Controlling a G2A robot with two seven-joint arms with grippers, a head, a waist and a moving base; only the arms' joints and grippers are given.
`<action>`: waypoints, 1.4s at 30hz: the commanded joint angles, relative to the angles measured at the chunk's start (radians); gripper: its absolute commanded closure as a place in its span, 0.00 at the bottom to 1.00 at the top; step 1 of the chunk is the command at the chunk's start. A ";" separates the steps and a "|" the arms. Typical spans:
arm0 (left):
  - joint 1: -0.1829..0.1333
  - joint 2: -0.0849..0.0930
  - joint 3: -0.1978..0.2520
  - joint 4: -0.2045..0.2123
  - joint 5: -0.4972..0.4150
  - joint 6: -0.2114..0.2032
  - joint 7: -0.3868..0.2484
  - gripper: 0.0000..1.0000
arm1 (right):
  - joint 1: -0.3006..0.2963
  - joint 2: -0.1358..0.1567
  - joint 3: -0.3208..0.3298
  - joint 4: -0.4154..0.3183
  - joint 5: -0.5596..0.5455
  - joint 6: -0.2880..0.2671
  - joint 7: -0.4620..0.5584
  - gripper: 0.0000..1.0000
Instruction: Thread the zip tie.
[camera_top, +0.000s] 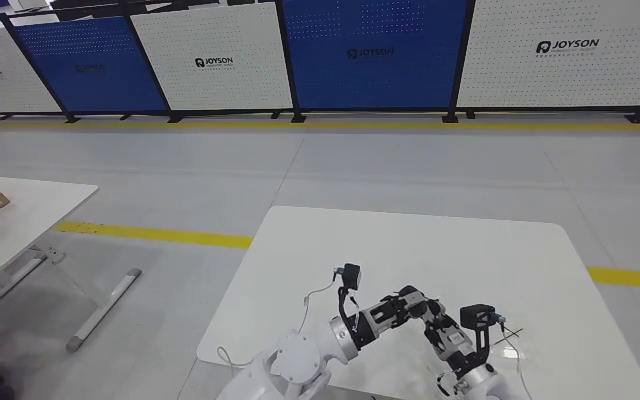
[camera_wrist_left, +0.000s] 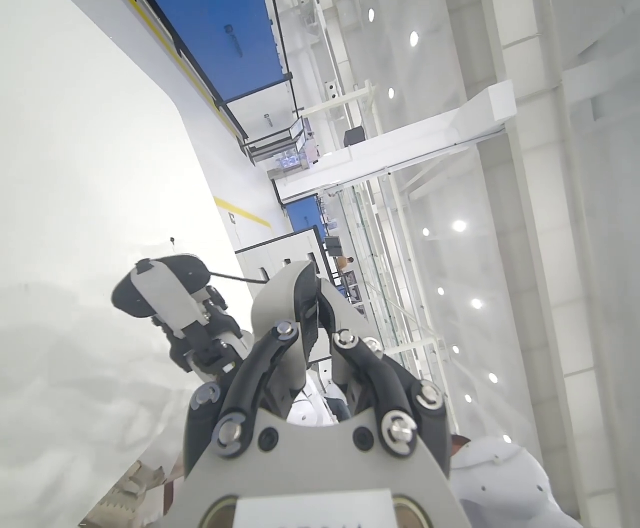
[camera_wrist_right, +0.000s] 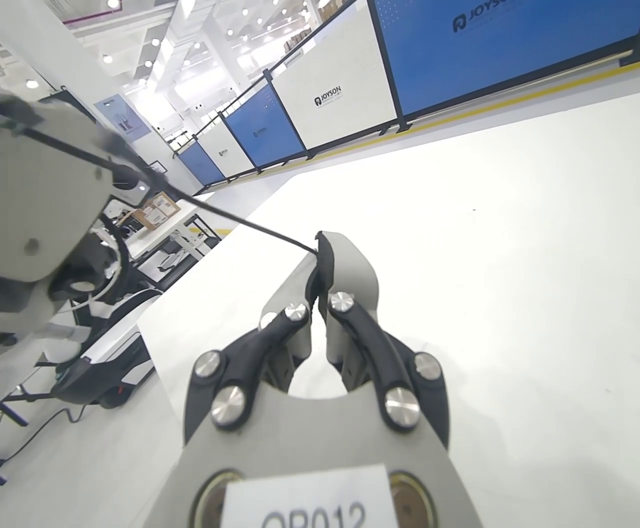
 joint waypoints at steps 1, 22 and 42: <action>0.011 0.002 -0.002 -0.017 0.013 -0.004 0.000 1.00 | 0.001 0.000 0.000 0.001 -0.001 -0.001 0.001 1.00; -0.013 -0.003 -0.040 0.052 -0.075 0.042 0.082 1.00 | -0.059 0.009 0.094 -0.040 0.103 -0.088 -0.105 0.00; 0.027 -0.004 -0.096 0.179 -0.064 0.003 0.226 1.00 | -0.267 0.055 0.416 -0.156 0.493 -0.118 -0.234 0.00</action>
